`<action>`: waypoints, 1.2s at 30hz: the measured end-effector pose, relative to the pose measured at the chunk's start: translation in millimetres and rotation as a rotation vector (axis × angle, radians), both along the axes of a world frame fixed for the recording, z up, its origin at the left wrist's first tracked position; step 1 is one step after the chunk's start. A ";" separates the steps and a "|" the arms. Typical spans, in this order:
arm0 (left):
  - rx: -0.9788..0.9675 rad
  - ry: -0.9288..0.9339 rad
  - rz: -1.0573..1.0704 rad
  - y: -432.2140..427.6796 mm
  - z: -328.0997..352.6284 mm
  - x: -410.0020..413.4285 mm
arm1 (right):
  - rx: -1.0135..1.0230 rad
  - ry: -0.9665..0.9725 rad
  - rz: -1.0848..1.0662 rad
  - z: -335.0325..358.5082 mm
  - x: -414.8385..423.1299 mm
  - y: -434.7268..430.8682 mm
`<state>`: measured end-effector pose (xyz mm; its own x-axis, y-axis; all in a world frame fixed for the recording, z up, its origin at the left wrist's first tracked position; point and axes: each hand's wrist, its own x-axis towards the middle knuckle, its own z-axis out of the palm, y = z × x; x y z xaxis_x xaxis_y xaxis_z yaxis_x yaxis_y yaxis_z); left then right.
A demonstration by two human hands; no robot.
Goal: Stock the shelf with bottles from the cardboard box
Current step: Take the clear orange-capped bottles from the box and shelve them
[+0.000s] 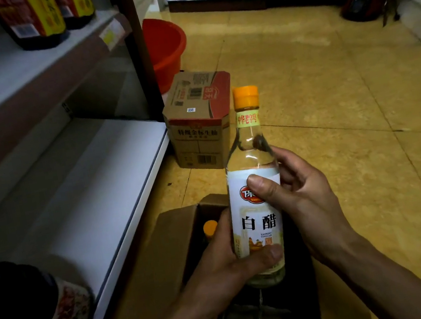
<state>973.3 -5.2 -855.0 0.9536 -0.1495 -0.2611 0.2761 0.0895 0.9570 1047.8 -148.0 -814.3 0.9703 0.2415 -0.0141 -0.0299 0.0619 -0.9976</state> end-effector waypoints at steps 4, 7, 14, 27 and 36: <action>0.007 0.004 0.033 4.8 -4.4 2.3 | -0.041 -0.011 0.085 1.4 -1.2 -3.0; -0.022 0.014 0.044 9.2 -5.5 4.3 | -0.014 0.046 0.193 6.0 0.0 -5.2; -0.113 0.033 0.109 10.8 -4.8 12.5 | -0.058 0.152 0.351 3.3 4.0 0.9; -0.136 0.128 0.138 2.7 46.0 -18.8 | -0.049 0.340 0.326 36.7 -21.2 -1.2; -0.131 0.289 0.134 2.4 103.8 -85.8 | -0.181 0.343 0.303 80.1 -89.5 -3.3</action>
